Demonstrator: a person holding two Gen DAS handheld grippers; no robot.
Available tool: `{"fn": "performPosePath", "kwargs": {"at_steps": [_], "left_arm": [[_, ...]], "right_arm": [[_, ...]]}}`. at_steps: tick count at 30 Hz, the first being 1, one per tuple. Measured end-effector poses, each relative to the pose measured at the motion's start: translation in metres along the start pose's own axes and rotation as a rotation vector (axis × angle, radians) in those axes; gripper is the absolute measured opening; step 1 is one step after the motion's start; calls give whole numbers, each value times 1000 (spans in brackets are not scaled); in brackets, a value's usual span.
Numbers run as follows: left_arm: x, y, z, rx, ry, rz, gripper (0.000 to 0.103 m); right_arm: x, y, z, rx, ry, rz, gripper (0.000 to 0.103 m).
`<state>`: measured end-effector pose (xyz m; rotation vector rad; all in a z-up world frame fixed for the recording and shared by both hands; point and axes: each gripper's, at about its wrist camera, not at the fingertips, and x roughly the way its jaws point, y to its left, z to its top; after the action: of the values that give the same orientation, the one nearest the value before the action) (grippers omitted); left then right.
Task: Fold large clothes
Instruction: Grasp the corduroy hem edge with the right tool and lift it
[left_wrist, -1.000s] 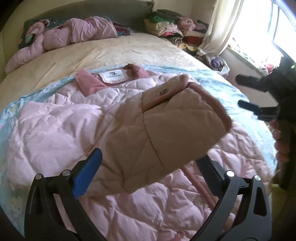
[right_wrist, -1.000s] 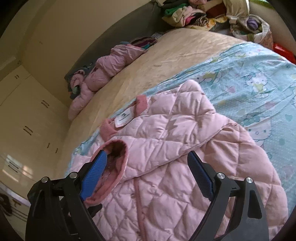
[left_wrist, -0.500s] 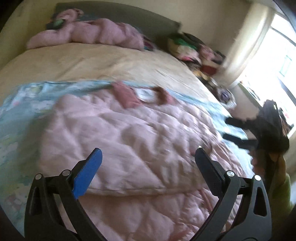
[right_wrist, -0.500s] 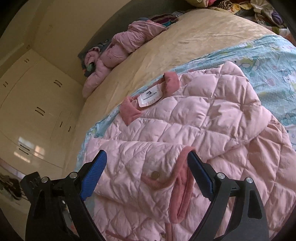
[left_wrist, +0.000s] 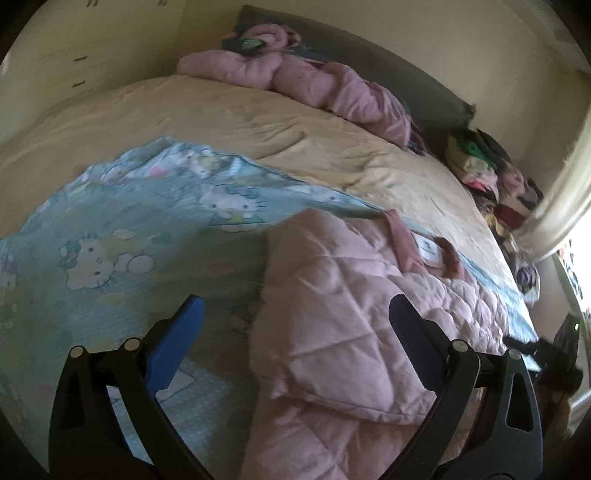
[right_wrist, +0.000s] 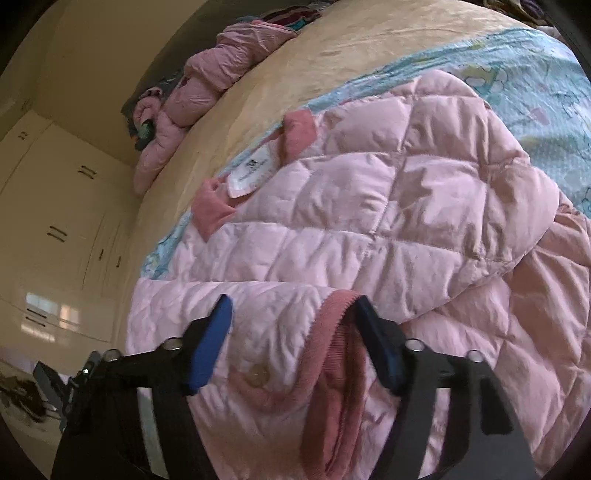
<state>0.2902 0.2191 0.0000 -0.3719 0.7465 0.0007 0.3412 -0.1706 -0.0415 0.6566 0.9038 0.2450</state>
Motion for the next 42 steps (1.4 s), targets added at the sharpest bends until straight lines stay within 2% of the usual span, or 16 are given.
{"fn": "performPosePath", "kwargs": {"at_steps": [3,5,7,9,13,18,21,23,26,28,30,32,35,38,42], "left_arm": [[0,9,3,-30,-13,9,94],[-1,14,4,-55,-20,7,94],[-1,18,4,-70,-25,5,94],[0,21,4,-81,-30,8,94],[6,24,4,-102,-19,-8,94],[20,17,1,-112,12,-58,94],[29,5,-2,-94,17,-83,94],[36,-12,-5,-41,21,-101,94],[48,-36,-14,66,45,-87,94],[56,-52,-20,161,41,-22,94],[63,-63,-26,226,56,-18,92],[73,-71,-33,263,96,-41,68],[89,-73,-41,287,161,-31,67],[102,-68,-46,265,207,-46,67],[114,-65,-49,256,236,-47,68]], "right_arm": [[8,-5,-2,10,2,14,32],[12,-5,-3,-1,9,32,27],[10,0,-5,-33,-9,43,13],[4,7,-4,-67,-39,49,9],[-23,39,-1,-229,-137,55,7],[-75,85,6,-463,-319,6,6],[-90,94,21,-505,-379,-39,6],[-93,93,31,-523,-406,-90,6],[-86,85,42,-539,-409,-149,6],[-78,78,47,-533,-398,-170,6],[-70,72,50,-527,-392,-184,6],[-63,67,53,-517,-392,-199,6],[-53,60,57,-507,-390,-230,6],[-40,52,61,-497,-376,-254,6],[-26,44,66,-495,-367,-278,5]]}}
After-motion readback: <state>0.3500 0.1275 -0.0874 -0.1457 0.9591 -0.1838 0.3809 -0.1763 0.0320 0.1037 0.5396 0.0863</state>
